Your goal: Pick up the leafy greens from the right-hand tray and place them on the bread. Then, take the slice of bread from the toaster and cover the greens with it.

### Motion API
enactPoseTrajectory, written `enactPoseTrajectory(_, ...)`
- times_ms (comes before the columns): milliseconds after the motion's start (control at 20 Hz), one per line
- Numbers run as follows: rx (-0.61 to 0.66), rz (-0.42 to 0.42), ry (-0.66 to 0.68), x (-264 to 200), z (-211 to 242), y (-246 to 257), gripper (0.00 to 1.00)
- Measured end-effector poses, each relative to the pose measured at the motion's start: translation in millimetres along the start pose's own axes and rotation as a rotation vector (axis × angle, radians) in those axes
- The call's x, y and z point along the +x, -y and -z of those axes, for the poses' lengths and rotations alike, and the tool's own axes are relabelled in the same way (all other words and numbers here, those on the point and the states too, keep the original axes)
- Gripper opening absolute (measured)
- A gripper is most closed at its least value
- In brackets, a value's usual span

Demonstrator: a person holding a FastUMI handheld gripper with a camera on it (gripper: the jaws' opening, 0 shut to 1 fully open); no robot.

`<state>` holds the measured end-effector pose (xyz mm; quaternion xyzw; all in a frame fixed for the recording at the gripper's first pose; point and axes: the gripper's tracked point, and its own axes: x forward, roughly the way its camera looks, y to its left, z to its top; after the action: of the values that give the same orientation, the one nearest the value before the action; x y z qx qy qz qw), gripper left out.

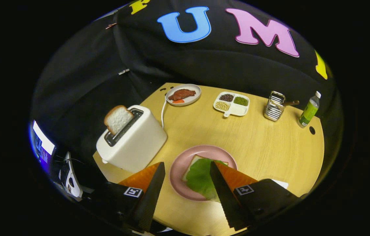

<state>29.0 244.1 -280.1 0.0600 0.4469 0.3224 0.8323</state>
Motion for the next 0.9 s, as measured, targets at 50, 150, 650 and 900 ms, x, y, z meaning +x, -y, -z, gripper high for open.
enactPoseTrajectory(50,-0.023,-0.012,0.021,-4.8,-10.6,-12.6,0.87)
enactPoseTrajectory(150,-0.056,-0.046,0.057,-9.9,-30.7,-40.2,0.87)
enactPoseTrajectory(650,-0.072,-0.136,0.089,37.1,-90.1,-171.0,0.87)
enactPoseTrajectory(900,-0.013,-0.075,0.031,86.6,-92.9,-195.1,0.84)
